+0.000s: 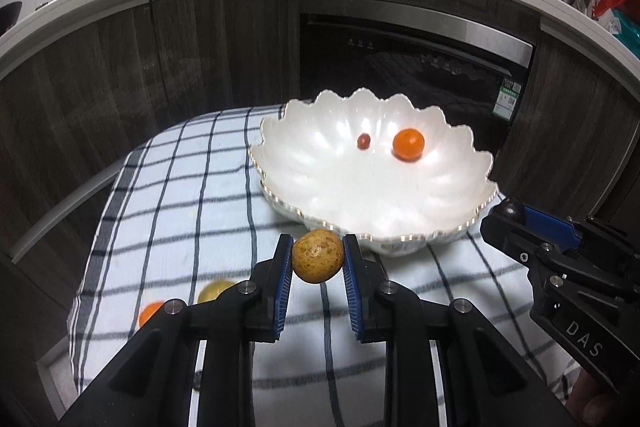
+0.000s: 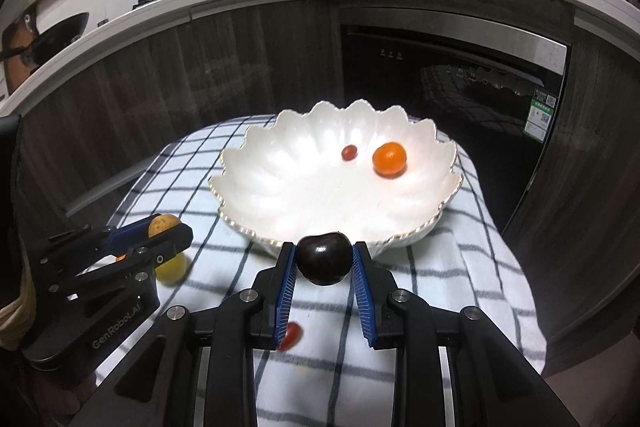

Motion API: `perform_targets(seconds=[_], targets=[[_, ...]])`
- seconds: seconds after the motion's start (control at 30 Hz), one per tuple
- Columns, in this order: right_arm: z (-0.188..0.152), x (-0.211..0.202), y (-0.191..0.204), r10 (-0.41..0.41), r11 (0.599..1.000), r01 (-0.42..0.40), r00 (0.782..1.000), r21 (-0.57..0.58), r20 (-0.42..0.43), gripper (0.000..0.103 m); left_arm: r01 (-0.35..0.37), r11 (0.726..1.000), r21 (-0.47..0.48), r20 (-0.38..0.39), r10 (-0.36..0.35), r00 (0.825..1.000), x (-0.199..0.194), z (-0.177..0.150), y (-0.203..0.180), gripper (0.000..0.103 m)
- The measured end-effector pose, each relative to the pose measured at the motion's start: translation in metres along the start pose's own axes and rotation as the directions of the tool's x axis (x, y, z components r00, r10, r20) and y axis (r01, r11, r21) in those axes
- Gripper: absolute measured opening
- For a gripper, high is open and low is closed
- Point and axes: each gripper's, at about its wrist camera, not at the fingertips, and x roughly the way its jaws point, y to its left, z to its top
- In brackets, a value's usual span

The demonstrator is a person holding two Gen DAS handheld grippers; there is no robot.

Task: Organize fruits
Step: 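Carry the brown fruit with the left gripper while the right gripper carries the plum over the bowl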

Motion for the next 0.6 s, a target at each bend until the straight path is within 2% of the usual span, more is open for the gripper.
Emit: perform_targets(seconds=[0.23, 0.6], targets=[[0.015, 0.002, -0.001, 0.004, 1.000, -0.004, 1.000, 0.003, 0.023, 0.030, 0.004, 1.000, 0.011, 0.008, -0.004, 1.000, 0.005, 0.015, -0.003, 0.025], [0.027, 0.020, -0.016, 0.002, 0.999, -0.002, 1.000, 0.033, 0.012, 0.030, 0.011, 0.999, 0.031, -0.006, -0.011, 1.000, 0.029, 0.030, -0.009, 0.025]])
